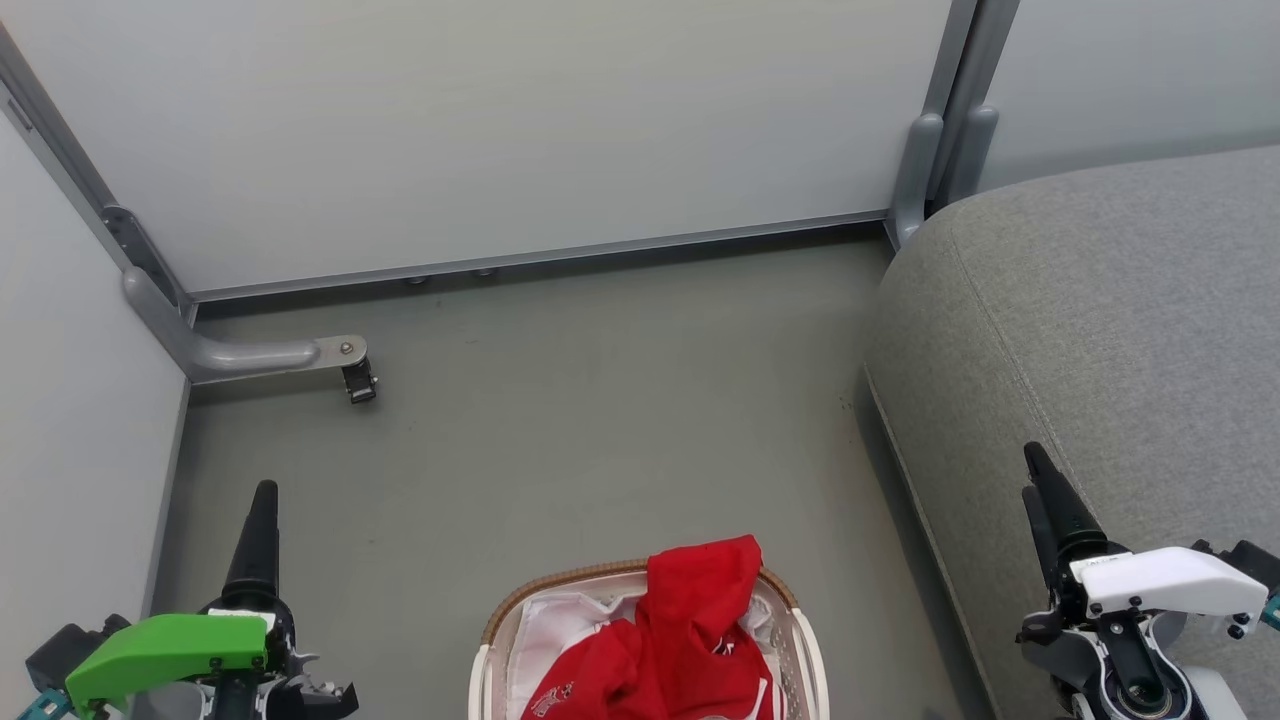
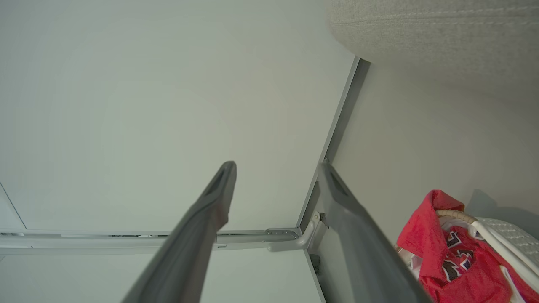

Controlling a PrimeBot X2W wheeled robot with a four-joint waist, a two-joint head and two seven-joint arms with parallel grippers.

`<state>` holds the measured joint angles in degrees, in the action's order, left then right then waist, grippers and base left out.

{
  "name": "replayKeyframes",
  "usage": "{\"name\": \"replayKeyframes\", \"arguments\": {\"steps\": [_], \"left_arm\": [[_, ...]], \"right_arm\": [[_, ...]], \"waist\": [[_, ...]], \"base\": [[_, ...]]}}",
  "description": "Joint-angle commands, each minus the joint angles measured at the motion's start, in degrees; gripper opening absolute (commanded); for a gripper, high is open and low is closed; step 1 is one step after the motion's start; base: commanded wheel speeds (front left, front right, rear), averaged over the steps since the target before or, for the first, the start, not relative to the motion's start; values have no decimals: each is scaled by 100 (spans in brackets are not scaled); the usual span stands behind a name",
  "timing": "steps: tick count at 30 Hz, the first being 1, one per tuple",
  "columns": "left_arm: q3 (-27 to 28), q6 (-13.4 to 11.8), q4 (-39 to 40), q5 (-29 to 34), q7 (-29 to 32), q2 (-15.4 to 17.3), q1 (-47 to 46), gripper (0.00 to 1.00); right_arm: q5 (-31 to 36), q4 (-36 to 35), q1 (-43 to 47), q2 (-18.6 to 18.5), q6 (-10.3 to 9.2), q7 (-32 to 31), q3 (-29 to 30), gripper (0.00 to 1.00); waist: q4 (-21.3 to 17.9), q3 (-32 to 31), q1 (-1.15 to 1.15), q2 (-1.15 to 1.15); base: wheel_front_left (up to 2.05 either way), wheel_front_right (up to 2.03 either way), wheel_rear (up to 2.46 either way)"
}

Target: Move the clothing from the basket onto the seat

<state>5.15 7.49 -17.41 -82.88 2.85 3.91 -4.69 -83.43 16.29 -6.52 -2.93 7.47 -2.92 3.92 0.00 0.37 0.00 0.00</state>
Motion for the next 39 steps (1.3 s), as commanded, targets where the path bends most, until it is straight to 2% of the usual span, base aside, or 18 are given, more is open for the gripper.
{"name": "replayKeyframes", "arguments": {"steps": [1, 21, 39], "left_arm": [[-20, 0, 50, 319, -76, 92, -204, 100], [-382, -10, -153, 2752, -539, 346, -273, 100], [-586, -24, -188, 4325, -880, 533, -237, 100]], "right_arm": [[265, -58, -187, -72, 1, 79, -53, 100], [2534, 230, -444, -199, 1, 543, -545, 100], [4149, 485, -544, -236, 2, 885, -811, 100]], "waist": [[1, 2, 0, 0], [21, 4, 0, 0], [27, -2, 0, 0]], "base": [[0, 0, 0], [0, 0, 0], [0, 0, 0]]}}
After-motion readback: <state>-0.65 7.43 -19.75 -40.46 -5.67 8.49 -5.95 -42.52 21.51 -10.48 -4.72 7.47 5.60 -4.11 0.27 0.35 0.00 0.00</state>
